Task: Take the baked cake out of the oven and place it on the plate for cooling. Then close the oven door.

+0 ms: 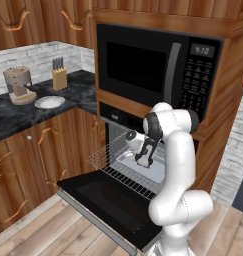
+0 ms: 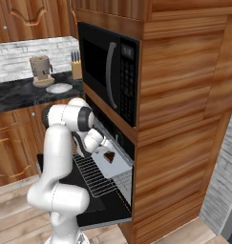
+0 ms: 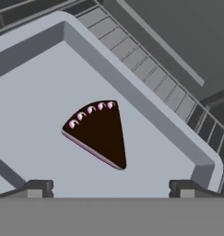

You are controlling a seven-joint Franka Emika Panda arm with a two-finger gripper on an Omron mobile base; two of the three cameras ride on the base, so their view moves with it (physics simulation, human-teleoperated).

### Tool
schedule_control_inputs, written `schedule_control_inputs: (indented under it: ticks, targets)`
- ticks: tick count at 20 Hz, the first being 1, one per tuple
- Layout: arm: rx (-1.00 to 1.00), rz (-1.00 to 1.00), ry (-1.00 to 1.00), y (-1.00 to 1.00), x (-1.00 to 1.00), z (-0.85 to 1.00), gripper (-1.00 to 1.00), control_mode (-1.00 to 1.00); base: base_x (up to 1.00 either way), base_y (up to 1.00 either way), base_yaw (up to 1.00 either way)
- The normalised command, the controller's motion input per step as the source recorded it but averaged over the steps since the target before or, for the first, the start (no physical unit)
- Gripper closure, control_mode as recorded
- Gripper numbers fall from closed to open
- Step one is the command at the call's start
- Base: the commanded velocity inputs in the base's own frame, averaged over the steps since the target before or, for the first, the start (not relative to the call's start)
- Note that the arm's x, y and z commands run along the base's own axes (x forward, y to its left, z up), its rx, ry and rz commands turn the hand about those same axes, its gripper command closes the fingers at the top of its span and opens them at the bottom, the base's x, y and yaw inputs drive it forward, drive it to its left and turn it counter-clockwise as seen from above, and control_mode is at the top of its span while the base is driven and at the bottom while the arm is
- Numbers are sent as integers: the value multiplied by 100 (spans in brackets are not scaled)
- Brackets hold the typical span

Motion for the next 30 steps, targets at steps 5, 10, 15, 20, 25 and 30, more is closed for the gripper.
schedule_control_inputs:
  ticks: [5, 10, 15, 20, 25, 30]
  targets:
    - [0, 0, 0, 0, 35, -26, -100, -100, 0, 0, 0]
    - [1, 0, 0, 0, 20, -19, -100, -100, 0, 0, 0]
    - [3, 0, 0, 0, 10, -6, -100, -100, 0, 0, 0]
    - [4, 0, 0, -10, 0, 0, -100, -100, 0, 0, 0]
    - [0, -1, 0, -16, 0, -4, -100, -100, 0, 0, 0]
    - [0, 0, 0, -12, 0, -12, -100, -100, 0, 0, 0]
